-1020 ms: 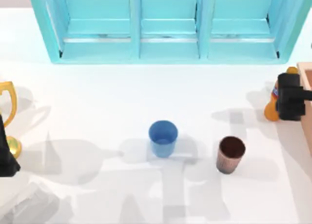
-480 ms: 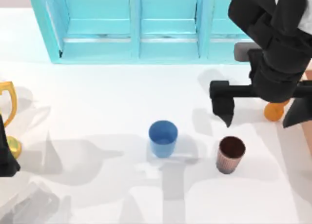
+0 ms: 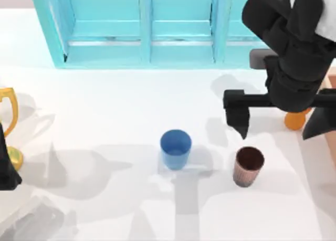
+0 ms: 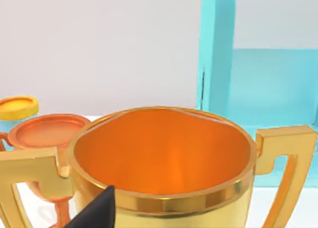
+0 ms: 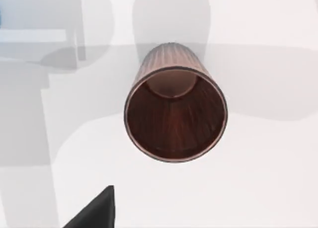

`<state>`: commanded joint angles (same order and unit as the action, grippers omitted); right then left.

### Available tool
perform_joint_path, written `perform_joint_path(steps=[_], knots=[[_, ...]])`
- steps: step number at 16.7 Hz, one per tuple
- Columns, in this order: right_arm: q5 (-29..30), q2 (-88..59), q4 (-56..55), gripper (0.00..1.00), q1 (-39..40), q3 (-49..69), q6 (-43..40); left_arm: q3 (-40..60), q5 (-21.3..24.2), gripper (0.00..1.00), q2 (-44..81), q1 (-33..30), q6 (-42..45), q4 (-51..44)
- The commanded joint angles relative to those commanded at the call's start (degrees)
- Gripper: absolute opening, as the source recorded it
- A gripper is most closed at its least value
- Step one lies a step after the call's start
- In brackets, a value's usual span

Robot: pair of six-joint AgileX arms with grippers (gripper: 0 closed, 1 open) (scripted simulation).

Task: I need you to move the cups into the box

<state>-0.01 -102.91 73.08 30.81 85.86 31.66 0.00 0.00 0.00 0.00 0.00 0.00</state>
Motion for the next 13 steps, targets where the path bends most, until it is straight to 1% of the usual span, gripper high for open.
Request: perform_joint_path(steps=[2,6,8,13], knots=[[0.0,-0.7,-3.3,1.0,0.1,-2.8,0.0,0.0,0.0,1.0,0.0,0.0,0.0,0.0],[0.0,-3.3,-15.2,1.0,0.3,-11.1,0.2,0.0,0.0,1.0,0.0,0.0,0.0,0.0],[0.0,-4.3,-19.2,1.0,0.3,-14.5,0.3,0.0,0.0,1.0,0.0,0.0,0.0,0.0],[0.0,-4.8,-20.9,1.0,0.4,-16.0,0.4,0.0,0.0,1.0,0.0,0.0,0.0,0.0]])
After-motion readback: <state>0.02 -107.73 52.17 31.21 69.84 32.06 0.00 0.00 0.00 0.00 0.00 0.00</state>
